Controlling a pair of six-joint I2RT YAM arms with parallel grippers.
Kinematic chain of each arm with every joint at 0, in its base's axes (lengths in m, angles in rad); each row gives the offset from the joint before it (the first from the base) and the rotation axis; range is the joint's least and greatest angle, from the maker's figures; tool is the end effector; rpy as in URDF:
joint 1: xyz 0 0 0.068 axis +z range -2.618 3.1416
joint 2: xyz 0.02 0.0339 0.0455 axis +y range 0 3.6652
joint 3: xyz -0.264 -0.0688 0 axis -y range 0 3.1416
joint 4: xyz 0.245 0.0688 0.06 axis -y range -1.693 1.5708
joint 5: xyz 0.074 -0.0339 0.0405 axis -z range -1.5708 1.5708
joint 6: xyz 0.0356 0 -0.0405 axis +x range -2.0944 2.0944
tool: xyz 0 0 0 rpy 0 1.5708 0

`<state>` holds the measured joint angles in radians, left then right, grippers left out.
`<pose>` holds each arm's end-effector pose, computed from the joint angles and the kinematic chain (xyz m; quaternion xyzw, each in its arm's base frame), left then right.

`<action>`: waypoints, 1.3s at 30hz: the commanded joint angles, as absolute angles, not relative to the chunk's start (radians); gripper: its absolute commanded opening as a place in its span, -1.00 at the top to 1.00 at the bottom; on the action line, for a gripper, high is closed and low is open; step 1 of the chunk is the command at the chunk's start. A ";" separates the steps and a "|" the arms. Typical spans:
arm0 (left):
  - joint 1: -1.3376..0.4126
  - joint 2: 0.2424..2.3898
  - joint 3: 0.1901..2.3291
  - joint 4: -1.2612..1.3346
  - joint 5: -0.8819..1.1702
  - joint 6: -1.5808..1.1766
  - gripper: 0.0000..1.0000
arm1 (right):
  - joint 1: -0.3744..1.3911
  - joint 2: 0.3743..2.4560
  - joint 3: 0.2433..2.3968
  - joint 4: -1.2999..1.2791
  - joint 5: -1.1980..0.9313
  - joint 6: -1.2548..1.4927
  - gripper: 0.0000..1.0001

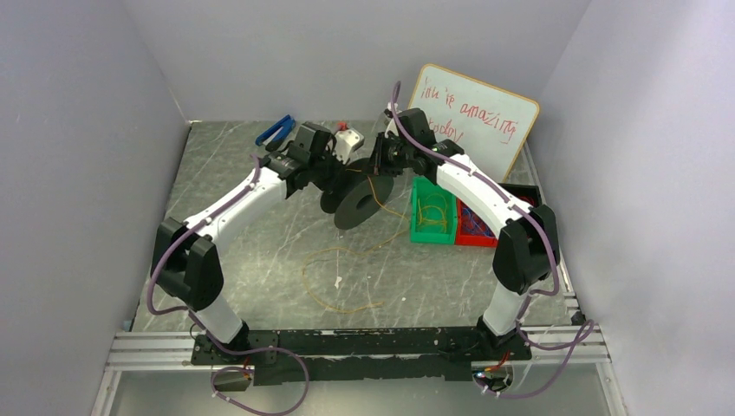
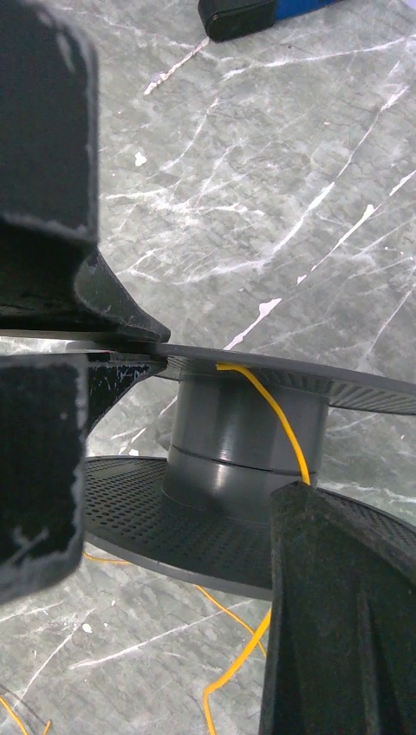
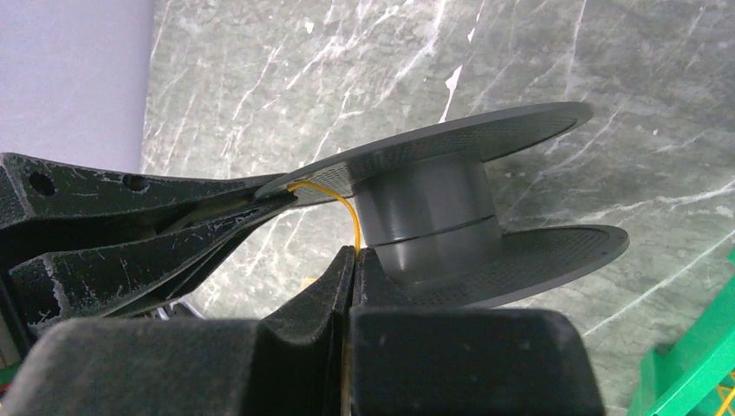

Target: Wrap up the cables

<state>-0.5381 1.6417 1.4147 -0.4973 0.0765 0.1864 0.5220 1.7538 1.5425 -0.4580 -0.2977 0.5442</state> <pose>0.3188 -0.1935 0.3076 0.3376 0.8464 -0.1061 0.3980 0.3458 0.2109 0.3133 -0.0547 0.8908 0.3339 0.3032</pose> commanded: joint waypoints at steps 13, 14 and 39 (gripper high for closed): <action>-0.531 1.669 1.471 -0.478 0.002 0.168 0.70 | 0.463 1.707 1.516 -0.518 -0.377 0.593 1.00; -0.530 1.669 1.473 -0.480 0.002 0.166 0.70 | 0.461 1.709 1.516 -0.519 -0.382 0.596 1.00; -0.541 1.673 1.494 -0.495 -0.024 0.161 0.72 | 0.457 1.768 1.527 -0.499 -0.478 0.647 1.00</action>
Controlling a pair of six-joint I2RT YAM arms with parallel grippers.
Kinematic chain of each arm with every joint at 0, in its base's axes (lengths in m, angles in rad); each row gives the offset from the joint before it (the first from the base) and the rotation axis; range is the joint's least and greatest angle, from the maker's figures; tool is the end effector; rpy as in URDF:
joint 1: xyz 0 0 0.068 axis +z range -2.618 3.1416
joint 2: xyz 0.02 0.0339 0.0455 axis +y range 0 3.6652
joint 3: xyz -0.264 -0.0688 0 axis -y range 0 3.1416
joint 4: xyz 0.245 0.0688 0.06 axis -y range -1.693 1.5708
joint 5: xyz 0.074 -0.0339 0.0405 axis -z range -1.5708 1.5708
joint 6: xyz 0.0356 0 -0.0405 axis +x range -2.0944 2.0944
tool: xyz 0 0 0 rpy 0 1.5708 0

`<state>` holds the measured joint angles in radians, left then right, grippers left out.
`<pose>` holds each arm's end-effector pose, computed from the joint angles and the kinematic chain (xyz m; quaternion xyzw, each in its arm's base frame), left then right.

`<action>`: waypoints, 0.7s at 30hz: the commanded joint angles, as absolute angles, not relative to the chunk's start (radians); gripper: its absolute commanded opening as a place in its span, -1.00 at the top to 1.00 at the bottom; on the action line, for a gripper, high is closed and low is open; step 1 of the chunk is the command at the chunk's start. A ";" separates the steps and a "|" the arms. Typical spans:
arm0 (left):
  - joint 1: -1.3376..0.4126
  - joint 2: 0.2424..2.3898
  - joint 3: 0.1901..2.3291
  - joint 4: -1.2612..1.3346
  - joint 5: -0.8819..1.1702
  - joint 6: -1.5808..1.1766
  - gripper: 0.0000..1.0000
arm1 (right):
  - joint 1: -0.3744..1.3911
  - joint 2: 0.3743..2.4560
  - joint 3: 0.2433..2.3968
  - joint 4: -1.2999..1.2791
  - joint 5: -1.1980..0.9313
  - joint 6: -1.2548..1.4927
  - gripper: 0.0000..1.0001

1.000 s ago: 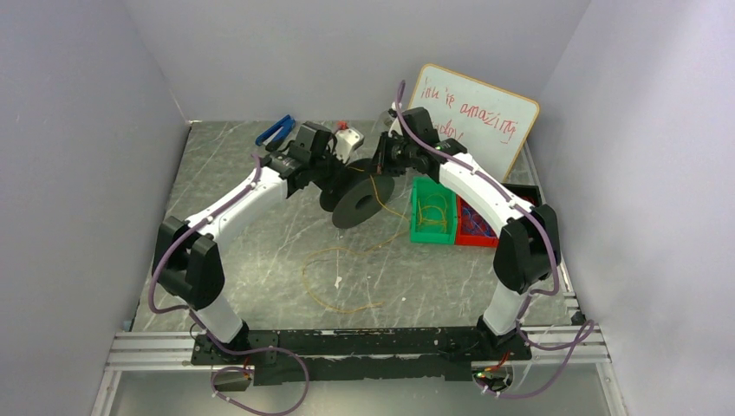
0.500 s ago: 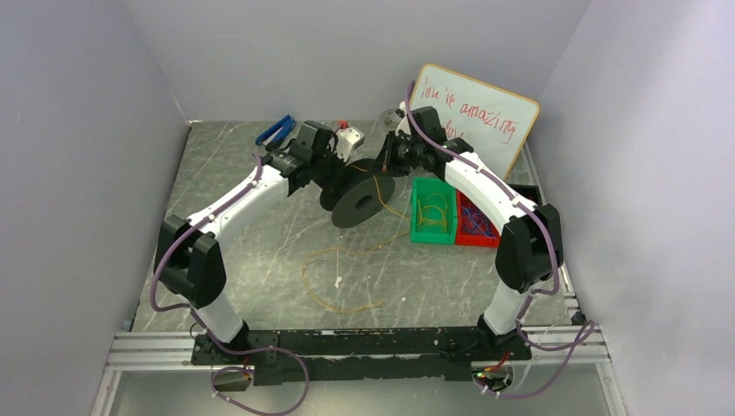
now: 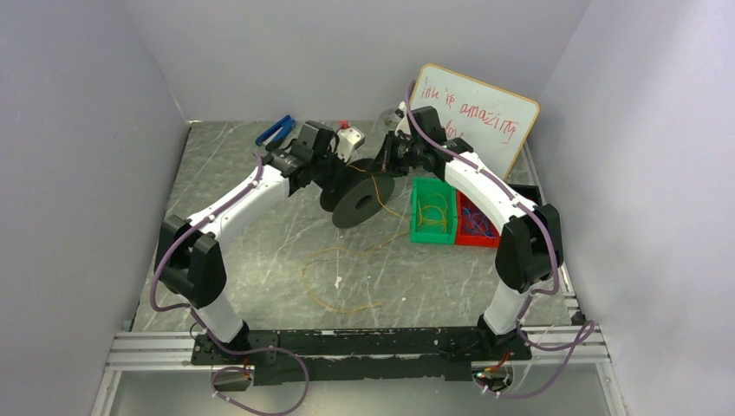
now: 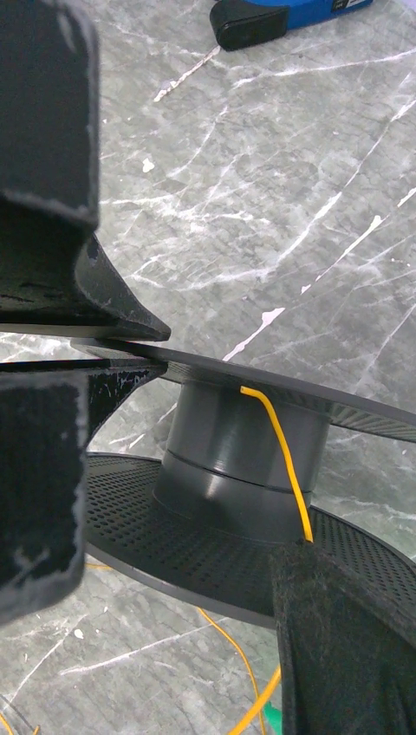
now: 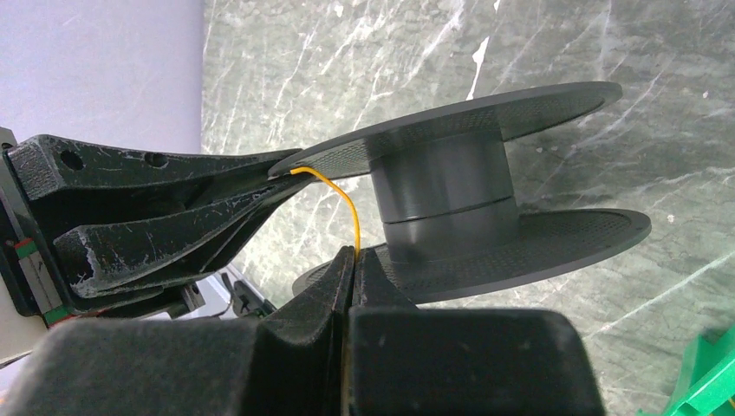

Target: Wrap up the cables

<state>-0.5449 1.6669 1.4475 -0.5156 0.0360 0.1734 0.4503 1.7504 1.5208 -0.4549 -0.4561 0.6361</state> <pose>0.3233 -0.1974 0.3080 0.3280 0.8529 -0.0911 0.3958 0.3546 0.1889 0.3089 -0.0149 0.8852 0.3907 0.2520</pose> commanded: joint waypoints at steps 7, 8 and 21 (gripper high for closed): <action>-0.541 1.673 1.505 -0.501 -0.026 0.158 0.72 | 0.457 1.767 1.525 -0.503 -0.463 0.645 1.00; -0.541 1.675 1.507 -0.502 -0.027 0.157 0.72 | 0.458 1.768 1.526 -0.504 -0.463 0.646 1.00; -0.544 1.680 1.514 -0.510 -0.028 0.153 0.71 | 0.457 1.784 1.528 -0.501 -0.482 0.651 1.00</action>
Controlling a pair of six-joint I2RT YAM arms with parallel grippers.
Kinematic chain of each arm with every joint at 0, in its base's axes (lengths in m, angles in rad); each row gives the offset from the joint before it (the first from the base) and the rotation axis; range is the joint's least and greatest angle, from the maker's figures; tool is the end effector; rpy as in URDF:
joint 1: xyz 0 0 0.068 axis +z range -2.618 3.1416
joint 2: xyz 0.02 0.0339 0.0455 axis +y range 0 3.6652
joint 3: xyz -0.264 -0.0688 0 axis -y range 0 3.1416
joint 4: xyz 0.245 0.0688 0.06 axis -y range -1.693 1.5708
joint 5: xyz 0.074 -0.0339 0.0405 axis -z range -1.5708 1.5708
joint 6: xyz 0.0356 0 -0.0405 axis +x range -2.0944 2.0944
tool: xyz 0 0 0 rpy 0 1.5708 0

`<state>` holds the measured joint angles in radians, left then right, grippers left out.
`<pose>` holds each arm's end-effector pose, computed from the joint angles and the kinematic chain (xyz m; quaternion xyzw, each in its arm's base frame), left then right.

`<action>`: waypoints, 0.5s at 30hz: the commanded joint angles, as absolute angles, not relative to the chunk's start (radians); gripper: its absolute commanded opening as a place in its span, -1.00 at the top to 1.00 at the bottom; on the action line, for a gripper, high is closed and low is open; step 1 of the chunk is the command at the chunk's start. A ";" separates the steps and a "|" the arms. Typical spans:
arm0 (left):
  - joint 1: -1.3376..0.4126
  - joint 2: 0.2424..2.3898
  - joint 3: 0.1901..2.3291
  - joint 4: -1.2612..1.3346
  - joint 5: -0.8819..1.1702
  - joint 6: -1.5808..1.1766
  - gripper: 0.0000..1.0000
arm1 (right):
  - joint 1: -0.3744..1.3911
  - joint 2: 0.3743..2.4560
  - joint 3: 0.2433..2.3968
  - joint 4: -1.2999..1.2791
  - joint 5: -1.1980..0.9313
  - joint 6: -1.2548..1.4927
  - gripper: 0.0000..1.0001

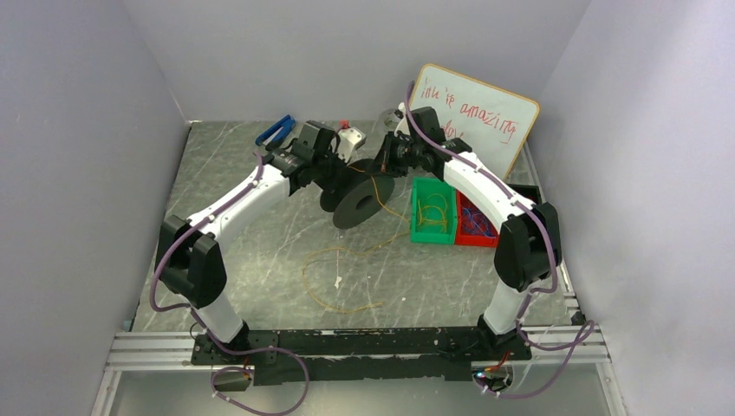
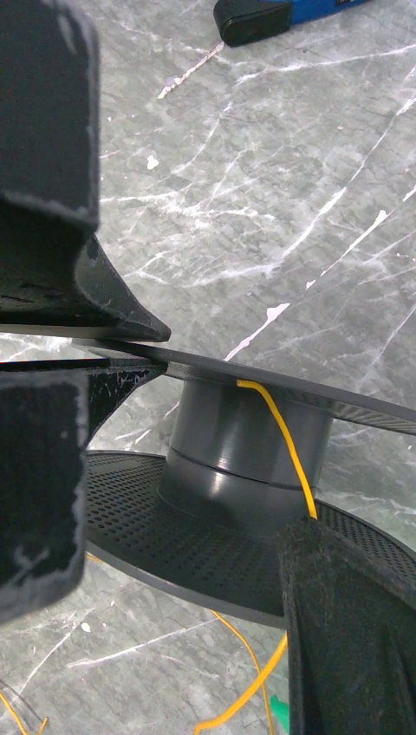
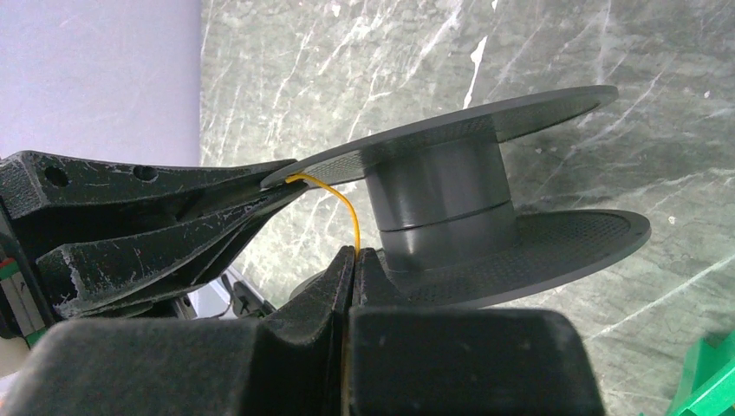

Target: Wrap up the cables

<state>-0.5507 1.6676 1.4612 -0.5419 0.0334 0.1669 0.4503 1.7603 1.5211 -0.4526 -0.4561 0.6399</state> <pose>0.3214 -0.1988 0.3102 0.3281 0.8558 -0.0913 0.3894 0.3565 0.1898 0.3054 -0.0123 0.8867 0.3898 0.2483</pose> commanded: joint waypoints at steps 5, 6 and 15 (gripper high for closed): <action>-0.548 1.681 1.516 -0.509 -0.041 0.156 0.71 | 0.458 1.796 1.537 -0.495 -0.494 0.665 1.00; -0.549 1.681 1.516 -0.509 -0.048 0.156 0.71 | 0.457 1.799 1.539 -0.497 -0.497 0.669 1.00; -0.554 1.681 1.505 -0.503 -0.077 0.149 0.71 | 0.441 1.779 1.528 -0.492 -0.503 0.679 1.00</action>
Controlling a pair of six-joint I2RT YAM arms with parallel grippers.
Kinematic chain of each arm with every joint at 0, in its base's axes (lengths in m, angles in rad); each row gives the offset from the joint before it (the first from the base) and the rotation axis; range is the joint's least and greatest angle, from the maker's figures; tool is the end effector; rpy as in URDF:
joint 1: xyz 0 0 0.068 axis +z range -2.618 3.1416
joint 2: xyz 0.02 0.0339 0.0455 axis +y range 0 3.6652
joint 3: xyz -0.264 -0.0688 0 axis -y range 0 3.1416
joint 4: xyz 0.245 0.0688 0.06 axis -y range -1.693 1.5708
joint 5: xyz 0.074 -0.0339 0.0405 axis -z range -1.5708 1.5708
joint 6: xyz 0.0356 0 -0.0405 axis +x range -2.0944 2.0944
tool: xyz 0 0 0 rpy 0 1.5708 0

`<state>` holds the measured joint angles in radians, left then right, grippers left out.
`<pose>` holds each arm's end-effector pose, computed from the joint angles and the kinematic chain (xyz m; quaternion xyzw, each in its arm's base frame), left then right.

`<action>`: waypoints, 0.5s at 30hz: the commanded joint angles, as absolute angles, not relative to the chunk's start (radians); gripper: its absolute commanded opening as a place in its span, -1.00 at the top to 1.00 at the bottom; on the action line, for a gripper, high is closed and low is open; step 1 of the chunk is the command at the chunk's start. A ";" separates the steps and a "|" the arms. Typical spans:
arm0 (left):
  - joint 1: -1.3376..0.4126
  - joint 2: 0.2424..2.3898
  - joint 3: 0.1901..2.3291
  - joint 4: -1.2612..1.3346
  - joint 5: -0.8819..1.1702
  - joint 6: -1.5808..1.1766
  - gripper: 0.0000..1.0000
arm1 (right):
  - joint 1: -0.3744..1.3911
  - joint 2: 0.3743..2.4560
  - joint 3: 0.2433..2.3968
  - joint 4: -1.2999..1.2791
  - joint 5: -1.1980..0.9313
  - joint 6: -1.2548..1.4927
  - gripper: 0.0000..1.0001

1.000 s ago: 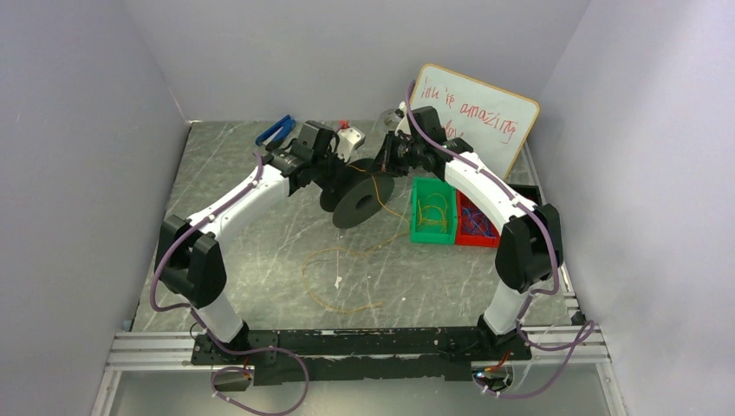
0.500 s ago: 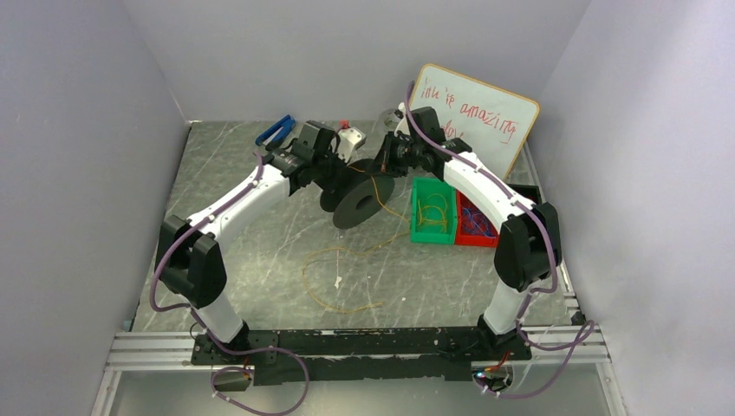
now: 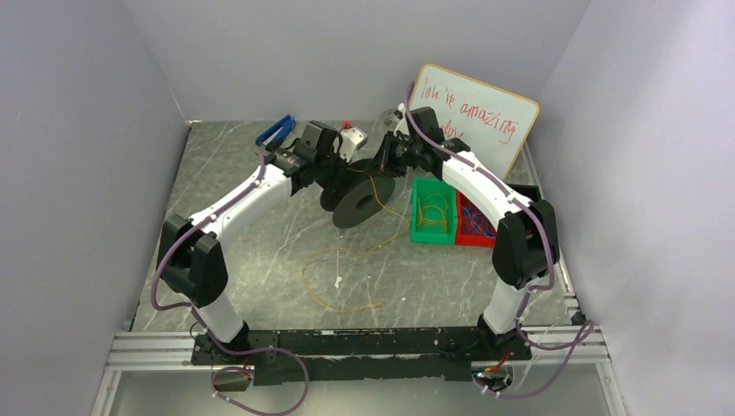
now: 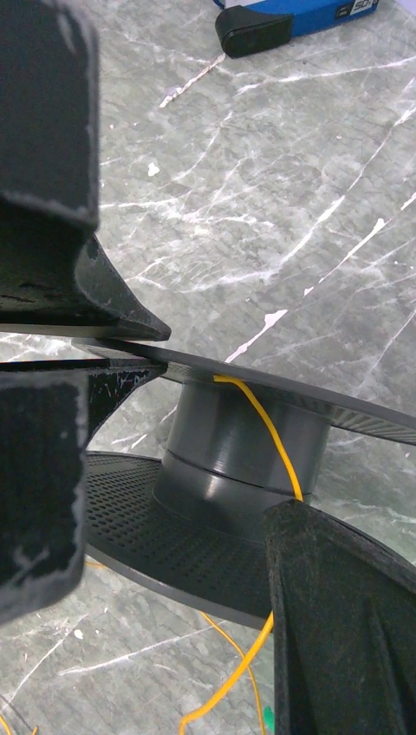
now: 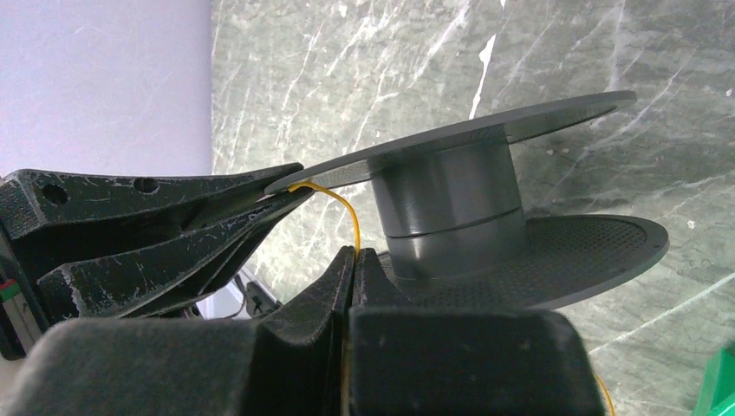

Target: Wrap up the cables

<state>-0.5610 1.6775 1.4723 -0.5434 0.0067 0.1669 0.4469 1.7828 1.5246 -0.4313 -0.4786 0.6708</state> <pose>0.3221 -0.2026 0.3102 0.3276 0.8562 -0.0812 0.3913 0.3620 0.1916 0.2999 -0.0023 0.8845 0.4015 0.2377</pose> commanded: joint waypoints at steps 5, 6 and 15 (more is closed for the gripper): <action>-0.554 1.684 1.505 -0.502 -0.101 0.134 0.76 | 0.423 1.770 1.526 -0.496 -0.497 0.678 1.00; -0.555 1.686 1.506 -0.503 -0.102 0.133 0.78 | 0.420 1.772 1.527 -0.502 -0.496 0.677 1.00; -0.555 1.689 1.534 -0.511 -0.150 0.127 0.95 | 0.420 1.782 1.515 -0.526 -0.470 0.663 1.00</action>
